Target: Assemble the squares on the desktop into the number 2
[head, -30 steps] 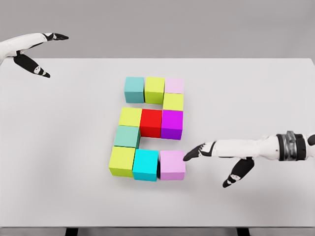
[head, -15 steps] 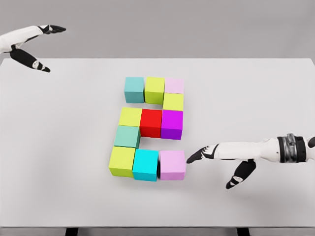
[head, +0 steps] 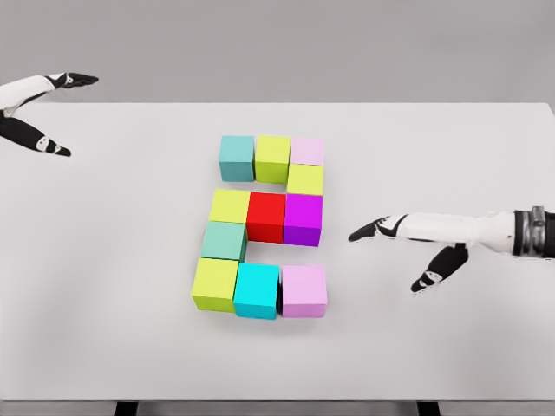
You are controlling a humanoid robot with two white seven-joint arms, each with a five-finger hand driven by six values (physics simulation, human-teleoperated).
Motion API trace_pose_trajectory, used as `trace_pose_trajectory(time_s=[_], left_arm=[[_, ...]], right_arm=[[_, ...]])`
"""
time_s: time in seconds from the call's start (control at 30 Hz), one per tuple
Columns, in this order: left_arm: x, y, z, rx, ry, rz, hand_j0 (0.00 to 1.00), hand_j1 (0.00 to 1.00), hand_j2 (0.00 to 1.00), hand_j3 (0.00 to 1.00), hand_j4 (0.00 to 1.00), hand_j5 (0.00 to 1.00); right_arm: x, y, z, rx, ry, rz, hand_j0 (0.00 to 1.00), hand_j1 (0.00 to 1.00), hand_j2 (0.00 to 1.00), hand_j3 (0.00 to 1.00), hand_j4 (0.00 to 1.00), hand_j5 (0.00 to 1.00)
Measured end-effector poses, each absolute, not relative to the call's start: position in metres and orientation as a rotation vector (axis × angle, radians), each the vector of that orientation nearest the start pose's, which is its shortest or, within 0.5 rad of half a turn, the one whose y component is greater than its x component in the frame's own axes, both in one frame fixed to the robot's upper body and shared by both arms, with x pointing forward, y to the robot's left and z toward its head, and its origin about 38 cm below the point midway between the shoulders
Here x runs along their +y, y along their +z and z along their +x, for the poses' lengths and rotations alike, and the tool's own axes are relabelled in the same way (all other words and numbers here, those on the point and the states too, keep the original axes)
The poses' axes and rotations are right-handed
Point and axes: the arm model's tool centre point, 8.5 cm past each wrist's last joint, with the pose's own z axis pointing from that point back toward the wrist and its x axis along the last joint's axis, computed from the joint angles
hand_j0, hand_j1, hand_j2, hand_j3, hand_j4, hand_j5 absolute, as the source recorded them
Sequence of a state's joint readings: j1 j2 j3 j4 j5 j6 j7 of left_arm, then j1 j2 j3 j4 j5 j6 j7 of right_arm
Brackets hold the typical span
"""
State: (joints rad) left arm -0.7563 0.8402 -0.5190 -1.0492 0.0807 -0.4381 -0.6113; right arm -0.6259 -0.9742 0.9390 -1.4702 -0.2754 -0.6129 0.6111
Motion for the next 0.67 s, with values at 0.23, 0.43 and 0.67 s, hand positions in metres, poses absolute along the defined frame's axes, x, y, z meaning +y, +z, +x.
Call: trace_pose_trajectory(time_s=[0.23,0.43,0.67], left_arm=[[0.430,0.264,0.481,-1.466,-1.355,0.326,1.00,1.00,1.00,1.00,1.00,1.00],[0.429,0.264,0.481,-1.487,-1.343,0.309,1.00,1.00,1.00,1.00,1.00,1.00],[0.374,0.235,0.484,-1.596,-1.400,0.158,1.00,1.00,1.00,1.00,1.00,1.00]], right_arm=[[-0.328,0.176,0.395,-1.428,1.718,0.213,1.00,1.00,1.00,1.00,1.00,1.00],[-0.331,0.177,0.397,-1.431,1.709,0.200,1.00,1.00,1.00,1.00,1.00,1.00],[-0.333,0.177,0.398,-1.430,1.703,0.195,1.00,1.00,1.00,1.00,1.00,1.00]])
